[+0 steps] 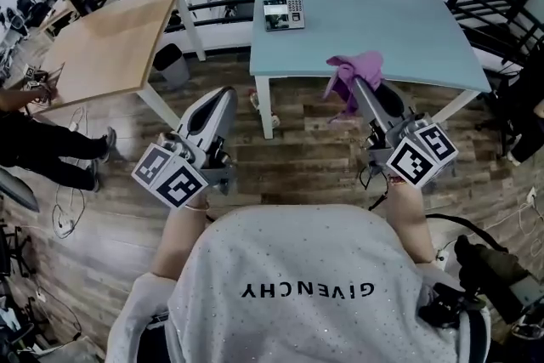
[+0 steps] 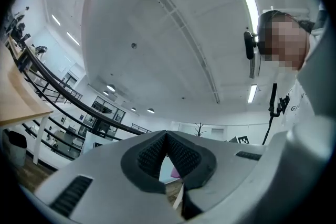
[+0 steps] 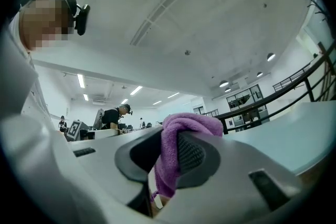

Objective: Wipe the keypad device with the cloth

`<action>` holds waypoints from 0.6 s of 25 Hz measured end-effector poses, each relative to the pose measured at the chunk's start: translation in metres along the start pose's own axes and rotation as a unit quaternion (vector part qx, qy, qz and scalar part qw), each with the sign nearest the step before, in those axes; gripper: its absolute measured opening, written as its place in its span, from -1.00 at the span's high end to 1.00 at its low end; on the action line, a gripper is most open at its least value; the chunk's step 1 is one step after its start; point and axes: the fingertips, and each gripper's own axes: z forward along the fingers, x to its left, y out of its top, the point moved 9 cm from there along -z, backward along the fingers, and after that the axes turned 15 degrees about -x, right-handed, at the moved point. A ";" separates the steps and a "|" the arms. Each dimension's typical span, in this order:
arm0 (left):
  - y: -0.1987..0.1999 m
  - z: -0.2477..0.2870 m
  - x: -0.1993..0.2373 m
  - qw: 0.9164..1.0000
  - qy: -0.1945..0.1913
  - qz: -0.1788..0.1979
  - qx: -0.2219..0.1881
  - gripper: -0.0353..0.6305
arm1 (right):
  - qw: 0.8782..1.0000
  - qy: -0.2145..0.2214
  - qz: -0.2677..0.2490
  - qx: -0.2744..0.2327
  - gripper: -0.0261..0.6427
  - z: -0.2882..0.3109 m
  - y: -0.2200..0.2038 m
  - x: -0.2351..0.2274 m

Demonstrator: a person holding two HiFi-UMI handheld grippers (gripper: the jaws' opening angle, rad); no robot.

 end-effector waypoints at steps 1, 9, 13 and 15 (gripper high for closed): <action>0.000 0.005 0.008 1.000 -0.004 -0.002 0.003 0.89 | 1.000 -0.006 -0.001 0.004 0.72 0.005 -0.005 -0.004; -0.027 0.047 0.046 0.999 -0.024 -0.024 0.033 0.89 | 0.998 -0.050 0.027 0.042 0.72 0.026 -0.029 -0.049; -0.031 0.070 0.073 0.999 -0.019 -0.029 0.025 0.89 | 0.997 -0.033 0.045 0.045 0.72 0.062 -0.038 -0.076; -0.030 0.079 0.089 0.999 -0.012 -0.022 0.020 0.89 | 0.998 -0.018 0.045 0.048 0.72 0.088 -0.045 -0.087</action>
